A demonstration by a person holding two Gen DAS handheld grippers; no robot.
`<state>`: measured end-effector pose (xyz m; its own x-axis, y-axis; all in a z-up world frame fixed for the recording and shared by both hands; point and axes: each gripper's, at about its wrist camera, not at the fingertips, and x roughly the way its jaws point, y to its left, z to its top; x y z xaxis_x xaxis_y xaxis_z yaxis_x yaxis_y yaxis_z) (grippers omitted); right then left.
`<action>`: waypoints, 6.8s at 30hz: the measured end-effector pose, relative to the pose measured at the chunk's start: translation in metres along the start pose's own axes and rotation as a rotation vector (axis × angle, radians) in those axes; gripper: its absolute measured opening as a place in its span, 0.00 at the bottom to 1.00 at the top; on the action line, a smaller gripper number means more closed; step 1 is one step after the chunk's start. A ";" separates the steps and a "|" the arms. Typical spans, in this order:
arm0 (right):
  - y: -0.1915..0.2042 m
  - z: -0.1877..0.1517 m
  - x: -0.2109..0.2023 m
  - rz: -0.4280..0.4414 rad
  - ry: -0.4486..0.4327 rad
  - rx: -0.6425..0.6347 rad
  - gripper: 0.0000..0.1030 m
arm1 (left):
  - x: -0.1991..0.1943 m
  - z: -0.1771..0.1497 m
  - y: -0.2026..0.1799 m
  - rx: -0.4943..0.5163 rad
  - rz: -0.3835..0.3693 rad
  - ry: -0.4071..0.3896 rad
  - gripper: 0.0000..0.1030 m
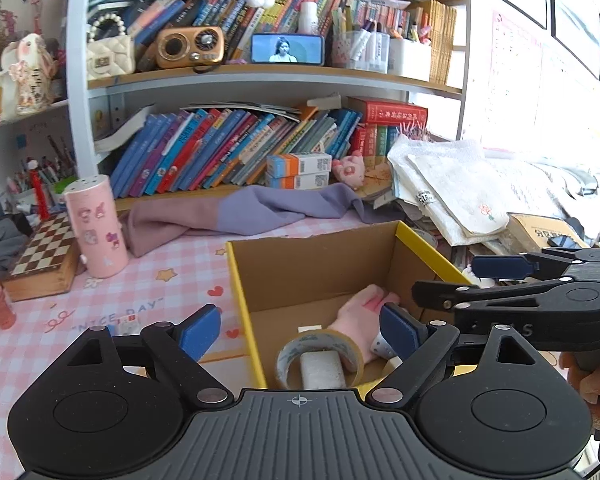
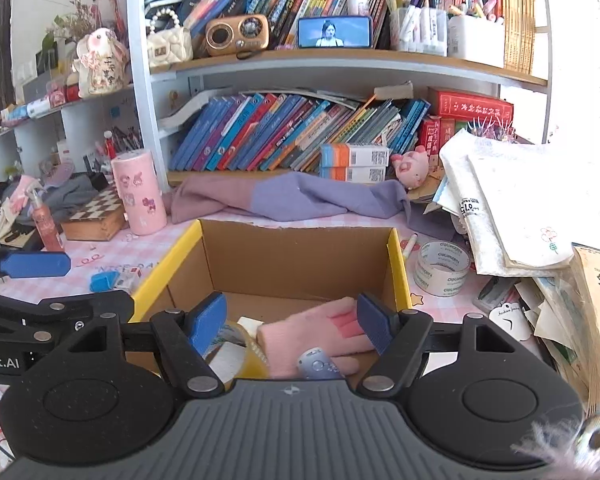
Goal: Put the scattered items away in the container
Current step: 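Withdraw both open tools from the box toward the blue eraser and small box, then grasp the blue eraser with the left tool while the right tool grasps the small white box, then lift the blue eraser and small white box off the table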
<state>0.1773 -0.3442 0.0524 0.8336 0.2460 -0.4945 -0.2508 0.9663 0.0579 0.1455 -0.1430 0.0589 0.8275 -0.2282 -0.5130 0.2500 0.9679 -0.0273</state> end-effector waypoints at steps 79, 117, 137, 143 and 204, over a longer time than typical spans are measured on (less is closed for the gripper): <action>0.287 -0.106 -0.064 -0.028 0.195 0.045 0.78 | -0.154 -0.139 0.204 -0.115 0.091 0.194 0.90; 0.246 -0.024 0.105 0.042 0.191 0.001 0.76 | -0.010 -0.082 0.229 -0.099 0.190 0.231 0.90; 0.251 0.024 0.257 0.052 0.293 -0.032 0.52 | 0.076 -0.056 0.248 -0.067 0.210 0.245 0.90; 0.257 0.025 0.294 0.054 0.339 -0.069 0.44 | 0.086 -0.051 0.247 -0.050 0.169 0.231 0.90; 0.266 0.017 0.087 0.129 0.164 -0.011 0.27 | -0.048 -0.036 0.245 -0.117 0.019 0.078 0.32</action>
<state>0.1914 -0.0645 0.0397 0.7033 0.3510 -0.6182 -0.3562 0.9266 0.1209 0.1488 0.1088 0.0460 0.7890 -0.2055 -0.5790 0.1711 0.9786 -0.1142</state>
